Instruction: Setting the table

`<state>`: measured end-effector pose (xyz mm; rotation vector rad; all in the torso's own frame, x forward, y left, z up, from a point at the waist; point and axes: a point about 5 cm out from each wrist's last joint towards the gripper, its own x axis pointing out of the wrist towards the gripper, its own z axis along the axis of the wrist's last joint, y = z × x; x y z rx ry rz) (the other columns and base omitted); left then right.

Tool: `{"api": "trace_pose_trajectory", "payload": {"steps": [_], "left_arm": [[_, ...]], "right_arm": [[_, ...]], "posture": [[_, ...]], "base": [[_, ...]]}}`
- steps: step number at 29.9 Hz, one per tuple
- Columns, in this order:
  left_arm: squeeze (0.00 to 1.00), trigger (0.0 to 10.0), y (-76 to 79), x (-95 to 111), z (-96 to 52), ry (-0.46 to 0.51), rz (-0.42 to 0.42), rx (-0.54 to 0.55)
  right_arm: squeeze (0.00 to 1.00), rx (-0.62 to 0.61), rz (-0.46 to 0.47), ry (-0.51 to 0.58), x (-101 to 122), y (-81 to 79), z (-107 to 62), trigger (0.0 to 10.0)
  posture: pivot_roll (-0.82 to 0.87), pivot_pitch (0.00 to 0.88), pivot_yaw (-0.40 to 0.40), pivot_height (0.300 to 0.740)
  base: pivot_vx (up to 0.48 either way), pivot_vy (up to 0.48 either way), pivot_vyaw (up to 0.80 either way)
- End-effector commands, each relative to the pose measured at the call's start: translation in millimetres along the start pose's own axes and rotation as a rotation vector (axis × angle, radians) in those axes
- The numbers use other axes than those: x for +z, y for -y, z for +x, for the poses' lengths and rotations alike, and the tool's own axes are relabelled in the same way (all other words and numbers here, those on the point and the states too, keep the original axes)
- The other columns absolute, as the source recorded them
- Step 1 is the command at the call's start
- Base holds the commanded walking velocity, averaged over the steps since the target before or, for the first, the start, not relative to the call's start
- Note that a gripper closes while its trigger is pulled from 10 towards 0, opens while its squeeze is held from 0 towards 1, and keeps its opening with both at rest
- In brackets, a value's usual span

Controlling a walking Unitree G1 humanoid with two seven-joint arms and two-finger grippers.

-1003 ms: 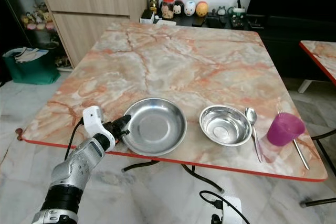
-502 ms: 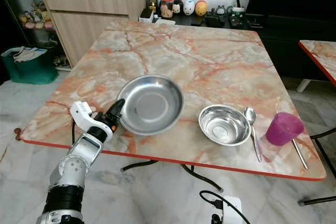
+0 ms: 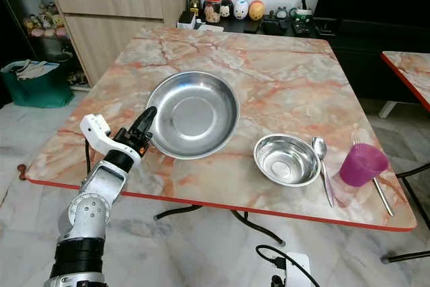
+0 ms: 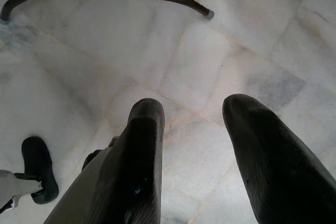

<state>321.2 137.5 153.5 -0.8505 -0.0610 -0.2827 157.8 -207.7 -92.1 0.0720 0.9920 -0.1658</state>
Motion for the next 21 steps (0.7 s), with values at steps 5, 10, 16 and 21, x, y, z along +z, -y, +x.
{"api": "trace_pose_trajectory", "payload": {"steps": [5, 10, 16, 21], "left_arm": [[0.00, 10.0, 11.6, 4, 3.6, 0.024, 0.027, -0.037], [0.00, 10.0, 13.3, 5, 4.0, 0.031, 0.032, -0.037], [0.00, 10.0, 25.5, 16, 8.9, 0.070, 0.017, -0.078], [0.00, 10.0, 37.7, 24, 14.2, 0.096, 0.017, -0.119]], "right_arm": [[0.00, -0.017, 0.013, 0.015, 3, 4.4, -0.1, 10.0], [0.00, -0.018, 0.017, 0.014, 3, 4.3, 0.0, 10.0], [0.00, -0.011, 0.030, 0.012, 3, 3.6, 0.1, 10.0], [0.00, -0.004, 0.023, 0.008, 3, 3.1, 0.2, 10.0]], "posture": [[0.07, 0.000, -0.065, 0.711], [0.07, 0.000, -0.064, 0.711], [0.07, 0.000, -0.065, 0.711], [0.07, 0.000, -0.065, 0.711]], "base": [[0.000, -0.385, 0.00], [0.000, -0.385, 0.00], [0.000, -0.386, 0.00], [0.000, -0.386, -0.44]]}}
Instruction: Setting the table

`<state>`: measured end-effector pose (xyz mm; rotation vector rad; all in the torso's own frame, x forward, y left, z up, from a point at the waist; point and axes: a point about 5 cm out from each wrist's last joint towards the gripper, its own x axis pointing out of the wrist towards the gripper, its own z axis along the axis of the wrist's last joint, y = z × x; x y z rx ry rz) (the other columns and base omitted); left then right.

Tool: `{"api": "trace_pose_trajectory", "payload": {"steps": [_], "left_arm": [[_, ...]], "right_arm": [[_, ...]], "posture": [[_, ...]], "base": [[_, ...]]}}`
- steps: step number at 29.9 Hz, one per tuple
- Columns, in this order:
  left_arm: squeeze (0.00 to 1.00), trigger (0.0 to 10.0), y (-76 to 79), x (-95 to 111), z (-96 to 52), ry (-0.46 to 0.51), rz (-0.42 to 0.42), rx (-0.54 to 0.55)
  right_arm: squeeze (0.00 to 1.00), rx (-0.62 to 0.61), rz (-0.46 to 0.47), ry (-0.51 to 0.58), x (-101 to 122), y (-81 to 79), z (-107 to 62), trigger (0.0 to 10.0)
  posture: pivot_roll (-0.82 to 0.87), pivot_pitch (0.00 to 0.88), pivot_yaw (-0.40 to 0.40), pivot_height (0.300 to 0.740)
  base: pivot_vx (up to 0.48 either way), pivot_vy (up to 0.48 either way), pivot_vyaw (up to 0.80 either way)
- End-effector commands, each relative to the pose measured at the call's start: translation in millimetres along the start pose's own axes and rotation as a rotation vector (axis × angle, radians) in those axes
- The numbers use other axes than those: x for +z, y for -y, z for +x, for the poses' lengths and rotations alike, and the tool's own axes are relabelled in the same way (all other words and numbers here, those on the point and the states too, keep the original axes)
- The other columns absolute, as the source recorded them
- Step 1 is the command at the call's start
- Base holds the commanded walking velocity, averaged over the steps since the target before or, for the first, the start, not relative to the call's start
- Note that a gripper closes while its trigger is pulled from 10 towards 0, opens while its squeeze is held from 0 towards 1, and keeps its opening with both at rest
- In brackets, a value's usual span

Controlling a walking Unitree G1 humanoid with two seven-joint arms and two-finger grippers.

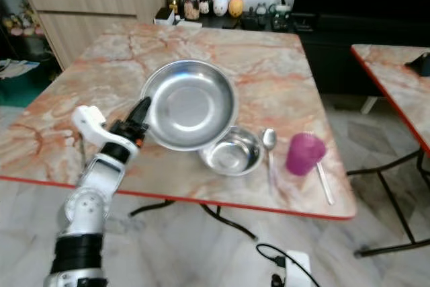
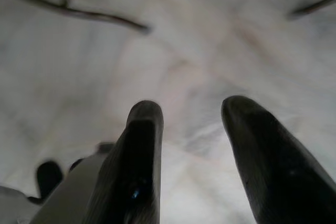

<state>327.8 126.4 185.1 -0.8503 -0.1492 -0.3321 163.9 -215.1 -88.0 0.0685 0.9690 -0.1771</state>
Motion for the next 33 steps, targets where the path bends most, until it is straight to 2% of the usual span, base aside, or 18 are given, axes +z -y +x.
{"api": "trace_pose_trajectory", "payload": {"steps": [1, 16, 33], "left_arm": [[0.00, 10.0, 10.4, 12, 2.3, 0.042, 0.010, -0.044], [0.00, 10.0, 22.5, 19, 7.1, 0.061, 0.010, -0.080], [0.00, 10.0, 20.7, 16, 5.8, 0.042, 0.033, -0.079]], "right_arm": [[0.00, 0.005, 0.016, -0.013, -5, -3.2, -0.7, 10.0], [0.00, 0.001, 0.011, -0.011, -5, -2.4, -0.7, 10.0], [0.00, 0.000, 0.010, -0.007, -4, -3.1, -0.6, 10.0]], "posture": [[0.07, 0.000, -0.065, 0.711], [0.07, 0.000, -0.066, 0.711], [0.07, 0.000, -0.058, 0.711]], "base": [[0.000, -0.382, 0.00], [0.000, -0.384, 0.00], [0.000, -0.384, 0.00]]}}
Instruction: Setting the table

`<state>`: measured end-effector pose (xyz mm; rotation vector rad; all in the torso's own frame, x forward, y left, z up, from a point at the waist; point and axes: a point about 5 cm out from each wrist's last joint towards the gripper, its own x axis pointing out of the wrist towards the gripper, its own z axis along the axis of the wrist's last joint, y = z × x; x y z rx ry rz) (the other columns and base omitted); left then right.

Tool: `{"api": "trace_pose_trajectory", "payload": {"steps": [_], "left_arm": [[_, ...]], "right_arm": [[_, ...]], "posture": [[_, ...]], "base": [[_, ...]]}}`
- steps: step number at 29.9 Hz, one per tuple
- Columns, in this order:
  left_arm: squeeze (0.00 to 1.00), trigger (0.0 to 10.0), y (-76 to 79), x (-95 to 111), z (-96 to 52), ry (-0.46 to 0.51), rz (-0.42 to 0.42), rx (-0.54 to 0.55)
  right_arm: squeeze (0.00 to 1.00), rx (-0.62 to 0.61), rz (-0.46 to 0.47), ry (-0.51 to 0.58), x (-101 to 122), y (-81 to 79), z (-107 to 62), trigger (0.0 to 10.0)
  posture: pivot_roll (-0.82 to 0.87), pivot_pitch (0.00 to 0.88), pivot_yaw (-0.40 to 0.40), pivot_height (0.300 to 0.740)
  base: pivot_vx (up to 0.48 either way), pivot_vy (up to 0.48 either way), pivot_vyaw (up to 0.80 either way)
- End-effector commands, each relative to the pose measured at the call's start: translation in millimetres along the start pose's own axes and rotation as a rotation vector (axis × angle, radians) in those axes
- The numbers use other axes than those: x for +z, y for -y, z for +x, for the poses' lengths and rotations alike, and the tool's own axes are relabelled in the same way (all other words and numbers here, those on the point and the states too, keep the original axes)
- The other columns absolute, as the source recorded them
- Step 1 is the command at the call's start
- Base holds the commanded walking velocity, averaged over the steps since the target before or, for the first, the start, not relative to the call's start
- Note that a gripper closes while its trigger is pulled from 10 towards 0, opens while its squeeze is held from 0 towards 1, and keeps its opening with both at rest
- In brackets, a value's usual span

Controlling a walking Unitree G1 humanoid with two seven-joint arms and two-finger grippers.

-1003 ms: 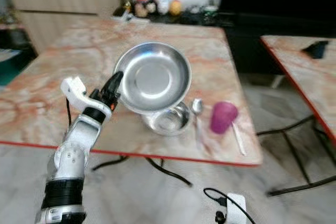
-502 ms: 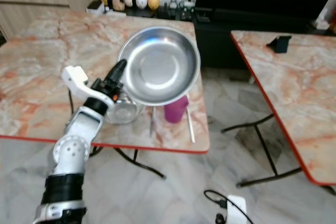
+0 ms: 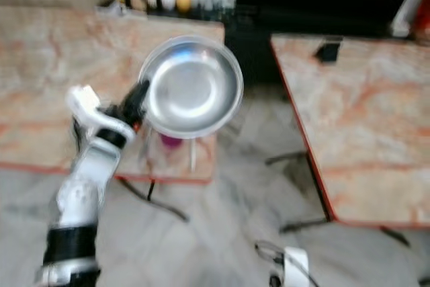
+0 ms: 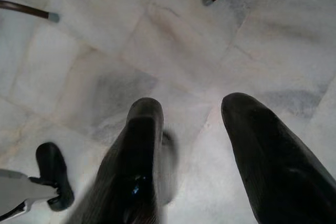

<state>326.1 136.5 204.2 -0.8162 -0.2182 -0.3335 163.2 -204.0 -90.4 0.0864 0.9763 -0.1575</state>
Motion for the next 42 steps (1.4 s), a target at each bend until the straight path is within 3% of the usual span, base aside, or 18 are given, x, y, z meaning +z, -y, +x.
{"api": "trace_pose_trajectory", "payload": {"steps": [1, 23, 37, 42], "left_arm": [[0.00, 10.0, 12.9, -3.6, 5.1, -0.010, -0.010, -0.049], [0.00, 10.0, 14.6, -6.0, 5.5, -0.029, 0.004, -0.057], [0.00, 10.0, 12.0, -9.2, 4.0, -0.046, 0.015, -0.044], [0.00, 10.0, 11.9, -9.9, 3.5, -0.049, 0.019, -0.044]], "right_arm": [[0.00, -0.024, 0.004, 0.003, -0.8, 7.7, -1.0, 10.0], [0.00, -0.027, 0.007, 0.002, -1.1, 7.1, -0.9, 10.0], [0.00, -0.022, -0.043, -0.010, -1.3, 7.2, -0.8, 10.0], [0.00, -0.031, -0.011, -0.011, -2.3, 7.4, -1.0, 10.0]], "posture": [[0.07, 0.000, -0.058, 0.711], [0.06, 0.000, -0.054, 0.711], [0.06, 0.000, -0.054, 0.711], [0.06, 0.000, -0.054, 0.711]], "base": [[0.000, -0.382, 0.00], [0.000, -0.383, 0.00], [0.000, -0.382, 0.00], [0.000, -0.380, 0.34]]}}
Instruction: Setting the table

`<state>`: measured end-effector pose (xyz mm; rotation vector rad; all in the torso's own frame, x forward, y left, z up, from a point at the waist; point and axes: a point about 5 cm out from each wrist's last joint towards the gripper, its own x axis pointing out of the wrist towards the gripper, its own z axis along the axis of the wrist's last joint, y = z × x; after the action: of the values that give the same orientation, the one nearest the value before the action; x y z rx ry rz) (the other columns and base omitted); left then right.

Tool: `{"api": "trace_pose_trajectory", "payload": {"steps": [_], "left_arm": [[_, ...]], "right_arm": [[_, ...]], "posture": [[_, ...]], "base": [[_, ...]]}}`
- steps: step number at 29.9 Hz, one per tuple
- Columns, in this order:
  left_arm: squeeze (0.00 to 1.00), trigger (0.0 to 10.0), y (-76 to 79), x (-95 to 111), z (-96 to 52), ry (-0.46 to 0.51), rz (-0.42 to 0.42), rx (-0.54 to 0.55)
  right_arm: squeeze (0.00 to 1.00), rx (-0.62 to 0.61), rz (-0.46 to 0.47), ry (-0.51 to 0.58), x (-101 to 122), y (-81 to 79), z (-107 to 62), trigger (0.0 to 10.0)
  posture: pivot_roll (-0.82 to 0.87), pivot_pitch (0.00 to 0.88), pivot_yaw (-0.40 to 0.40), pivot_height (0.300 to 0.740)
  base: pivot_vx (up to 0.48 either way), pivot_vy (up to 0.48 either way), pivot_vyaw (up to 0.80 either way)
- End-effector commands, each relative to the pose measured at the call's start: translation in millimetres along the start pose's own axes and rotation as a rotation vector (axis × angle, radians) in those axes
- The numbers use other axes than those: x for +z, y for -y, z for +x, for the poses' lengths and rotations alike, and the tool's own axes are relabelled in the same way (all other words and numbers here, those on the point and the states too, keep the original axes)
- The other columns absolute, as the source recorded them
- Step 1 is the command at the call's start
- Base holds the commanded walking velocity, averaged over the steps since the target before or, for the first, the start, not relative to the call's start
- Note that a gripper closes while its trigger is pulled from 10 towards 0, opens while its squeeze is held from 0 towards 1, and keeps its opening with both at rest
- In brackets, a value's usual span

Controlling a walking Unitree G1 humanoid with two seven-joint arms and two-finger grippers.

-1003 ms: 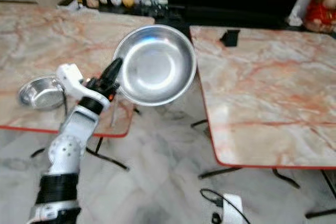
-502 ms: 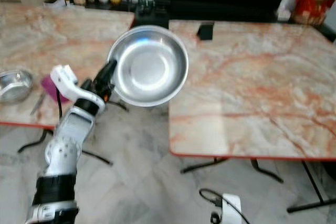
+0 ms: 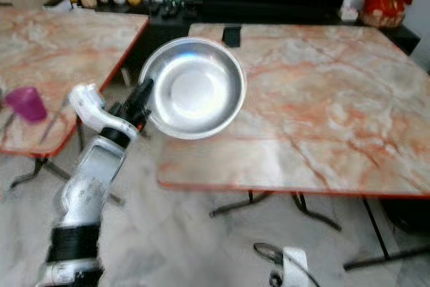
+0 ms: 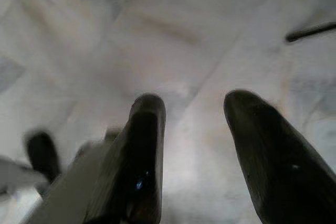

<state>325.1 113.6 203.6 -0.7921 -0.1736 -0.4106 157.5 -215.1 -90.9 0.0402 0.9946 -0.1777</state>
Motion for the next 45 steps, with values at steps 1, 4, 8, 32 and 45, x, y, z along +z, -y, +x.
{"api": "trace_pose_trajectory", "payload": {"steps": [1, 4, 8, 32, 45], "left_arm": [[0.00, 10.0, -3.0, 7, -0.9, 0.021, 0.013, 0.008], [0.00, 10.0, -3.4, 6, -0.6, 0.017, 0.015, 0.008], [0.00, 10.0, -3.3, 5, -0.9, 0.015, 0.017, 0.008], [0.00, 10.0, -2.9, 3, -1.0, -0.001, 0.034, -0.007], [0.00, 10.0, -12.1, -9, -4.7, -0.100, 0.215, 0.033]], "right_arm": [[0.00, 0.008, 0.020, 0.004, 1, -4.6, 0.5, 10.0], [0.00, 0.009, 0.018, 0.006, 1, -4.6, 0.5, 10.0], [0.00, 0.011, 0.017, 0.006, 1, -4.5, 0.5, 10.0], [0.00, 0.007, 0.035, 0.013, 1, -4.4, 0.4, 10.0], [0.00, 0.005, 0.037, 0.016, 2, -4.0, 0.4, 10.0]], "posture": [[0.06, 0.000, -0.054, 0.711], [0.06, 0.000, -0.054, 0.711], [0.06, 0.000, -0.055, 0.711], [0.06, 0.000, -0.055, 0.711], [0.06, 0.000, -0.060, 0.711]], "base": [[0.000, -0.382, 0.00], [0.000, -0.380, 0.00], [0.000, -0.381, 0.00], [0.000, -0.379, 0.00], [0.000, -0.143, 0.00]]}}
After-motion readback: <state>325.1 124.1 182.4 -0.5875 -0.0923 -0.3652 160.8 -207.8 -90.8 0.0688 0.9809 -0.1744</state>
